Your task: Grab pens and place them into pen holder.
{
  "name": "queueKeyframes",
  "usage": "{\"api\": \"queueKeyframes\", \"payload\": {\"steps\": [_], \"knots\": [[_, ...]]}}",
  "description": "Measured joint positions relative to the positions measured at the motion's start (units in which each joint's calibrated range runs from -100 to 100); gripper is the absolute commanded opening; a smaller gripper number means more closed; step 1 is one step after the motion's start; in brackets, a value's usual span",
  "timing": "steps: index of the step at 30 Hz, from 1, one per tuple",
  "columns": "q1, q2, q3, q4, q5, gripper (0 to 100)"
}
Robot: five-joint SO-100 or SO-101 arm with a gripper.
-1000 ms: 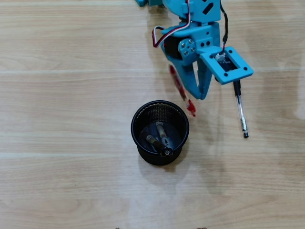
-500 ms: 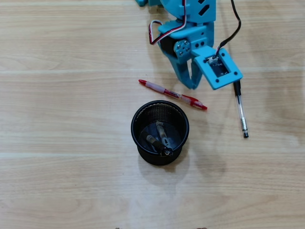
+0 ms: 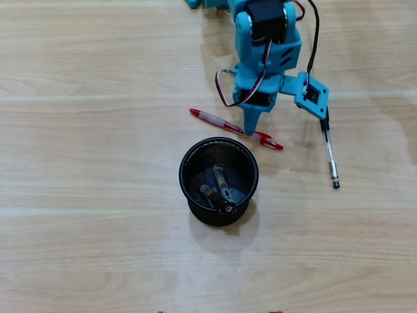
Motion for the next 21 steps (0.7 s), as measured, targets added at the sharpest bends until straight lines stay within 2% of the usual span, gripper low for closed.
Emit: {"api": "queueKeyframes", "payload": {"steps": [8,12,21], "knots": [[1.4,3.4,8.1,-5.3,0.9,17],[3.3,3.5,8.4,-5.3,3.0,17],[6.4,3.5,8.9,-6.7,3.3,16]]}}
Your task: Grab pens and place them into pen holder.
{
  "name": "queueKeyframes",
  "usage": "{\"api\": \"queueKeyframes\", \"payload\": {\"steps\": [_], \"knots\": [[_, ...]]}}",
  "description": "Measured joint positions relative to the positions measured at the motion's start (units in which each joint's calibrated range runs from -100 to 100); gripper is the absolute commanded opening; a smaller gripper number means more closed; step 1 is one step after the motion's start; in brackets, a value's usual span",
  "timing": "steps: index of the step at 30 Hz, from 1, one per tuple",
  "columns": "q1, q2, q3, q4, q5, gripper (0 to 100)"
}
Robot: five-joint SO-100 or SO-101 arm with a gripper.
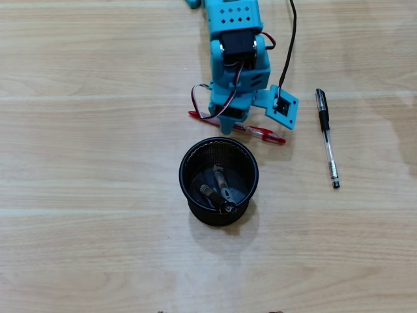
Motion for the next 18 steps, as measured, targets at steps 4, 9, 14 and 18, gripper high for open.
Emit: {"api": "queueKeyframes", "payload": {"steps": [4,9,14,18], "knots": [[0.3,0.3,2.8,-3.4,0.0,15],[1.0,-0.9,9.8,-11.7,0.0,2],[0.8,-1.0,11.0,-13.3,0.0,2],[0.7,-2.9,11.5,-12.0,-0.7,2]]}}
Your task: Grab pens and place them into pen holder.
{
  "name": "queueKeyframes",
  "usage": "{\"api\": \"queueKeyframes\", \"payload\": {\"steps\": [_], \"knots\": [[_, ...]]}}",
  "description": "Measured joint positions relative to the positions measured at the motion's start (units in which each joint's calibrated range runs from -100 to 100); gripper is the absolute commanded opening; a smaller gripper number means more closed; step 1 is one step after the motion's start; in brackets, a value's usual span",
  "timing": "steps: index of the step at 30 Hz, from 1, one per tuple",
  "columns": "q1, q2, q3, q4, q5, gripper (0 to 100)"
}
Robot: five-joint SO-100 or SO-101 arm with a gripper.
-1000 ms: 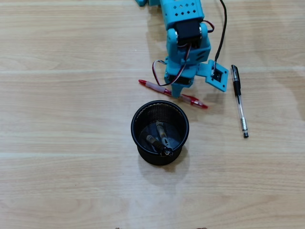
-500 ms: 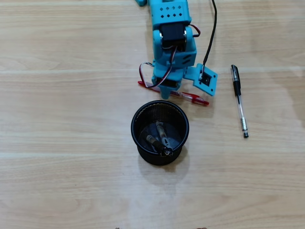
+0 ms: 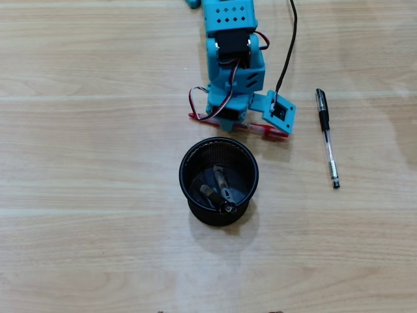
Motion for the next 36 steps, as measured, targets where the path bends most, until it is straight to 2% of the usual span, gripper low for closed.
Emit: {"api": "queueKeyframes", "payload": {"steps": [7,13,19,25,29,36], "knots": [[-1.0,-6.3,-8.9,10.9,-3.2,2],[-1.7,-9.5,-26.9,12.3,-3.5,2],[-0.9,-9.6,-43.2,12.3,-11.7,2],[3.0,-9.5,-44.9,3.6,-23.1,2],[3.4,-8.1,-39.7,-3.9,-28.8,2],[3.4,-7.3,-28.6,-17.1,-31.8,2]]}}
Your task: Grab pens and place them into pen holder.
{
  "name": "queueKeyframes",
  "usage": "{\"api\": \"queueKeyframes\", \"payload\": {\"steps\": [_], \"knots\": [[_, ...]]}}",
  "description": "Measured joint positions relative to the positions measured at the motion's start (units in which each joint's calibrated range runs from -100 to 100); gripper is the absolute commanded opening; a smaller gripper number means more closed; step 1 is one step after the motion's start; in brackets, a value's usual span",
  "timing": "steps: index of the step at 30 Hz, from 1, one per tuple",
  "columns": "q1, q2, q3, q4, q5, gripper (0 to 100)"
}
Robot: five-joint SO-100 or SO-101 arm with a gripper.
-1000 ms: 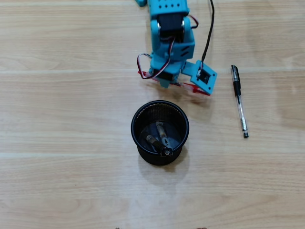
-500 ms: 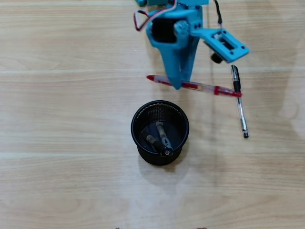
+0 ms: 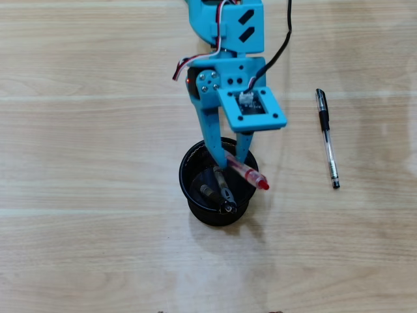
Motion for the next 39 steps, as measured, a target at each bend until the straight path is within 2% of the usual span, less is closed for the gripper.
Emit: {"api": "queueKeyframes", "payload": {"steps": [8,13,25,29,31,35,37,39], "knots": [[0.2,0.1,11.4,-5.0,-0.2,3],[0.2,0.1,13.6,-8.0,-0.2,13],[0.2,0.1,13.6,-8.4,0.6,12],[-1.7,0.1,12.4,-7.7,4.5,13],[-5.3,0.0,7.8,-2.3,8.2,17],[-10.6,0.1,-1.3,9.1,9.1,26],[-14.6,0.8,-8.5,19.0,7.6,26],[-18.6,3.4,-14.1,28.4,3.9,24]]}}
